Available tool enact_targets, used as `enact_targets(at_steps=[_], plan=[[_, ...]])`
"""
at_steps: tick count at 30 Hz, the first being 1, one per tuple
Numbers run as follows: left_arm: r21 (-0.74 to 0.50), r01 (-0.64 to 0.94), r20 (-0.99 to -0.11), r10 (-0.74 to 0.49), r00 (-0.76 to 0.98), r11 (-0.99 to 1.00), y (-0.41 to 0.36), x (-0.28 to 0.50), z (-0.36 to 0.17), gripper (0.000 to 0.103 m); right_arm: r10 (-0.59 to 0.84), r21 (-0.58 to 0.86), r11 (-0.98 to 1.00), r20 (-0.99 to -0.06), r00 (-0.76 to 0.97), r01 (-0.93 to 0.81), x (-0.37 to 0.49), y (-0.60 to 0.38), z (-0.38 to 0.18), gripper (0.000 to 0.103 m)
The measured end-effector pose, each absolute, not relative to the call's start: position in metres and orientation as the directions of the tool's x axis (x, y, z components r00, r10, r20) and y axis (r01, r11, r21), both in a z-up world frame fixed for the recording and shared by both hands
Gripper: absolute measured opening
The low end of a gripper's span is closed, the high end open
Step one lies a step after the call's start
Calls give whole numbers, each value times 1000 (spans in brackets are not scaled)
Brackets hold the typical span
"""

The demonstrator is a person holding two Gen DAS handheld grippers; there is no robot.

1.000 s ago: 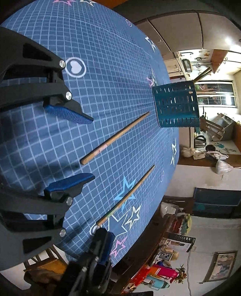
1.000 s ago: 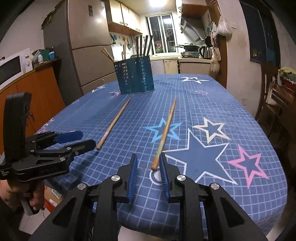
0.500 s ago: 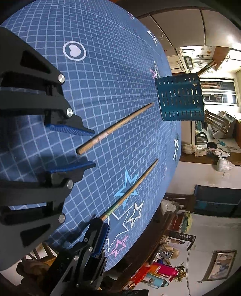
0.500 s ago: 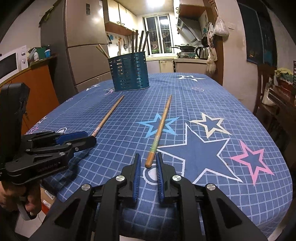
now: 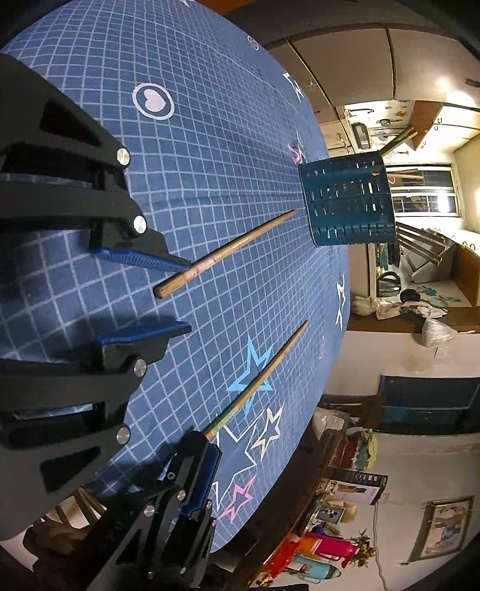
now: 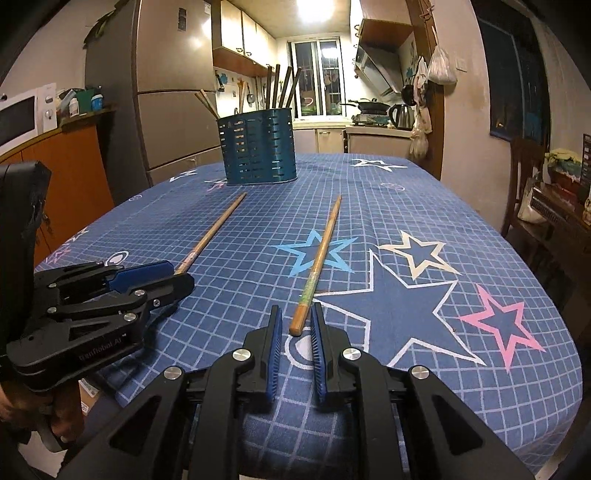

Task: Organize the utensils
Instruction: 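Withdraw both open tools back toward the last two chopsticks, then close the left tool on a wooden chopstick while the right tool grasps the other, then lift both held chopsticks and carry them above the teal holder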

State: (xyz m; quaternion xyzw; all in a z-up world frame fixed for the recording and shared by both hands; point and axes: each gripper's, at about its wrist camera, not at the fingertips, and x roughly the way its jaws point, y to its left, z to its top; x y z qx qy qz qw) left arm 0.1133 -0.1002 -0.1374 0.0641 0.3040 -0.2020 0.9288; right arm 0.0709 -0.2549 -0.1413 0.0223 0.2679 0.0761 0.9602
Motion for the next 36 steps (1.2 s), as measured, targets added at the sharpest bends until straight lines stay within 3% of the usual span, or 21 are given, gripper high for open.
enact_targets(at_steps=[1,2,10,18,36], plan=[[-5,410,-587,-335,737,912,-100,113,-137,12,155,81,988,-509,847,-132,70,-254,-142,16],[-10,408,-586,-336,737,913,-99,113,-138,10,153,80,988,-506,849,-131,69,-253,-142,11],[-37,390,-574,-339,745,920,-94,112,-138,6,134,62,991,-475,870,-118,61,-251,-144,9],[-43,389,-545,-348,763,920,-84,104,-128,5,136,55,991,-435,890,-124,52,-254,-131,8],[33,375,-349,-341,873,926,-70,87,-66,5,128,-60,987,-257,958,-148,39,-264,-54,8]])
